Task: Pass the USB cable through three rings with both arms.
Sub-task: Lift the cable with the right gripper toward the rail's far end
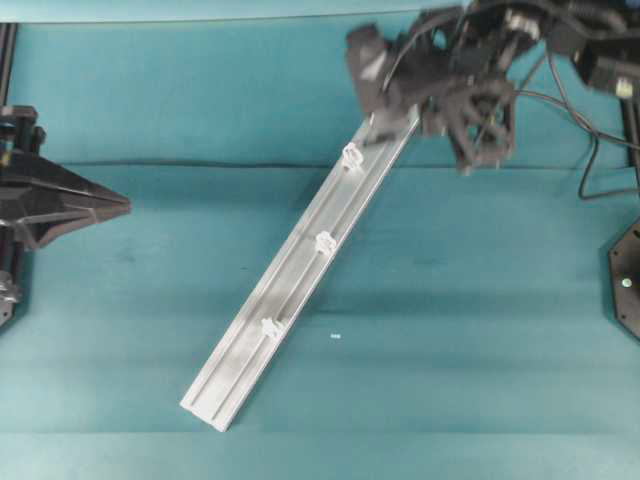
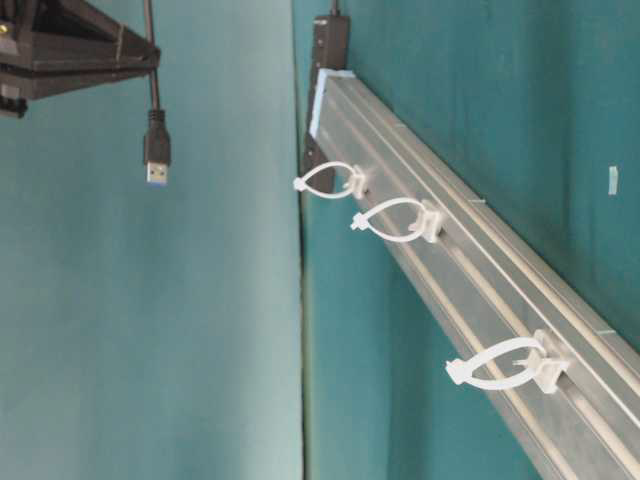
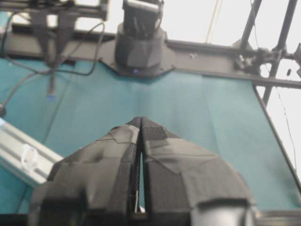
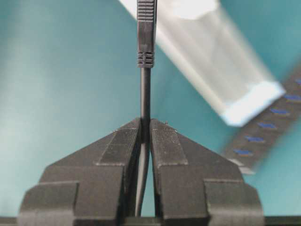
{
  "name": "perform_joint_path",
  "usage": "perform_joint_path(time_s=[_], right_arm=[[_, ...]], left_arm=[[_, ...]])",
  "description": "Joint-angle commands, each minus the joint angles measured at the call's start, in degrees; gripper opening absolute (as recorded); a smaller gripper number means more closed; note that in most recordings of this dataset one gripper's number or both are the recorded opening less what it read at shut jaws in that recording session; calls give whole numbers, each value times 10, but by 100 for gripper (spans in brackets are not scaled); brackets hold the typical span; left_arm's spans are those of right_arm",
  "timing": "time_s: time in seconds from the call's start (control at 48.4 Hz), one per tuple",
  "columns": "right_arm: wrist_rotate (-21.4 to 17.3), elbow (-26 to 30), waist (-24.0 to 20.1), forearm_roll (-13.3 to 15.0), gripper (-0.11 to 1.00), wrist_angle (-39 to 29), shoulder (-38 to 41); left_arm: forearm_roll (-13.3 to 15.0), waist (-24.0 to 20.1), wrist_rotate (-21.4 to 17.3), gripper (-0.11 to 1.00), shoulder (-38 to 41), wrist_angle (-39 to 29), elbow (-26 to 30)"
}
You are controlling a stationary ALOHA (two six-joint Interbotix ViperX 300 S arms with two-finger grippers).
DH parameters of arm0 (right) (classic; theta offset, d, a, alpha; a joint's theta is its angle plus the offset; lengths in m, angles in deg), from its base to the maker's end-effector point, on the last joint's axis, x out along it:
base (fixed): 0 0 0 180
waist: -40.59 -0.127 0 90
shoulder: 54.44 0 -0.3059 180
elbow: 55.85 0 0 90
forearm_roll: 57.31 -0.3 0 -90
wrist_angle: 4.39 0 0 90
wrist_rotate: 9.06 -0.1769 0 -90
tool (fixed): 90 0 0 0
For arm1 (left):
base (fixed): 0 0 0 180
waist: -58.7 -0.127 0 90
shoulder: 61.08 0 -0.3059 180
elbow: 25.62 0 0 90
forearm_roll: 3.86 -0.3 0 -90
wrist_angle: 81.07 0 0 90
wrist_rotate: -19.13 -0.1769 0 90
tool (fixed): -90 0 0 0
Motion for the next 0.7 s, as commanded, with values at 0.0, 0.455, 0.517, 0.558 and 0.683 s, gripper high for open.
perform_joint_path(time_s=[0.0, 0.455, 0.517, 0.558, 0.683], right_arm=[[37, 3, 30, 1, 8, 18, -4], [208, -35, 119, 1, 8, 113, 7], [213, -49, 120, 1, 8, 127, 12], [214, -59, 120, 1, 8, 136, 18], [228, -87, 120, 1, 8, 150, 31]], left_arm=[[-1, -5, 0, 14, -1, -4, 17], [-1, -22, 4, 80, 20, -5, 22], [-1, -24, 6, 77, 34, -6, 25], [-1, -25, 8, 75, 46, -6, 27], [-1, -44, 30, 74, 98, -4, 41]])
